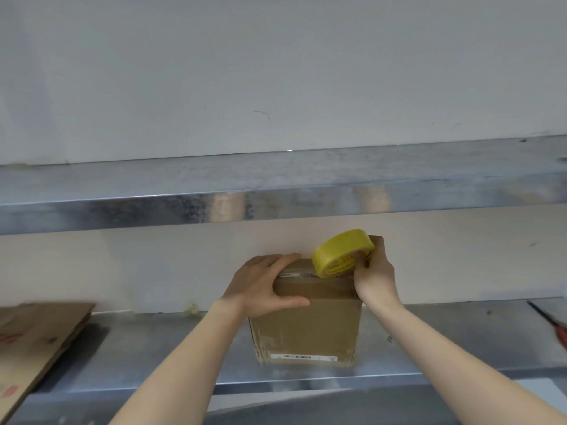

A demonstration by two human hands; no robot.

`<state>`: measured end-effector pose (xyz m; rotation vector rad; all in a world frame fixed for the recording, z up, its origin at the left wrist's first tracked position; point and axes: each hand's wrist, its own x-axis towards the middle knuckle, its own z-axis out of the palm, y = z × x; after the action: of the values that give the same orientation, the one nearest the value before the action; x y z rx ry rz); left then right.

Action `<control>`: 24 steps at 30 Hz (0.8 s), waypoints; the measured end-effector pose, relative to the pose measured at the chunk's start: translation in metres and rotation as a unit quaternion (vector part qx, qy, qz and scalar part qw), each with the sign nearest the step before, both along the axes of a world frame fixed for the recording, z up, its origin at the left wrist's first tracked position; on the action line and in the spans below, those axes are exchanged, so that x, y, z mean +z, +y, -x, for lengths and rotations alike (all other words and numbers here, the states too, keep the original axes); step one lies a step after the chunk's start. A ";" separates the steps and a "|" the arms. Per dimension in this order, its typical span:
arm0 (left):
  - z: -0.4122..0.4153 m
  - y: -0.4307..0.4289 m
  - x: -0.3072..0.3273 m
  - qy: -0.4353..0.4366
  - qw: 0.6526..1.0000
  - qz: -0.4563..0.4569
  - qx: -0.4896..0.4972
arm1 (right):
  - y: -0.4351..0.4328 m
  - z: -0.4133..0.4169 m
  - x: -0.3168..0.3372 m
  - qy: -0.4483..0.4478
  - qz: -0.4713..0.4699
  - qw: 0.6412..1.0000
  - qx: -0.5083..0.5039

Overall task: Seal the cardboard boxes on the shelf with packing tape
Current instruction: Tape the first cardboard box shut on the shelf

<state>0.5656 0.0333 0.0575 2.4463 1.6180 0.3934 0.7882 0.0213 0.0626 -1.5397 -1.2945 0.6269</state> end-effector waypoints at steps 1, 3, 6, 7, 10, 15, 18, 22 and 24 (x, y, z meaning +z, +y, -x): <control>0.000 0.000 0.000 0.002 1.000 0.001 -0.001 | 0.000 -0.001 -0.002 -0.016 0.003 1.000 -0.004; 0.001 0.000 -0.001 0.012 1.000 0.005 -0.004 | -0.001 -0.003 -0.003 -0.036 0.013 0.999 -0.010; 0.000 0.001 -0.004 0.062 0.998 0.008 -0.011 | 0.000 -0.005 -0.002 -0.065 0.018 0.998 -0.005; 0.000 0.001 -0.004 0.076 0.997 0.006 -0.011 | 0.001 -0.006 -0.002 -0.070 0.020 0.997 -0.003; -0.002 0.000 -0.003 0.095 0.995 0.010 -0.011 | 0.001 -0.009 -0.001 -0.080 0.023 0.997 0.003; -0.003 -0.001 0.002 0.126 0.991 0.034 -0.028 | 0.003 -0.010 -0.003 -0.055 0.020 0.998 0.008; -0.003 0.000 0.002 0.119 0.991 0.057 -0.027 | 0.004 -0.011 -0.005 -0.031 0.019 0.999 0.015; -0.005 -0.001 0.007 0.128 0.989 0.072 -0.029 | 0.005 -0.013 -0.005 -0.016 0.014 0.999 0.023; -0.006 -0.001 0.009 0.144 0.987 0.061 -0.035 | 0.006 -0.013 -0.005 -0.017 0.012 0.999 0.026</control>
<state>0.5716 0.0321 0.0666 2.5489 1.5965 -0.0737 0.8017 0.0271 0.0580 -1.5469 -1.3611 0.6535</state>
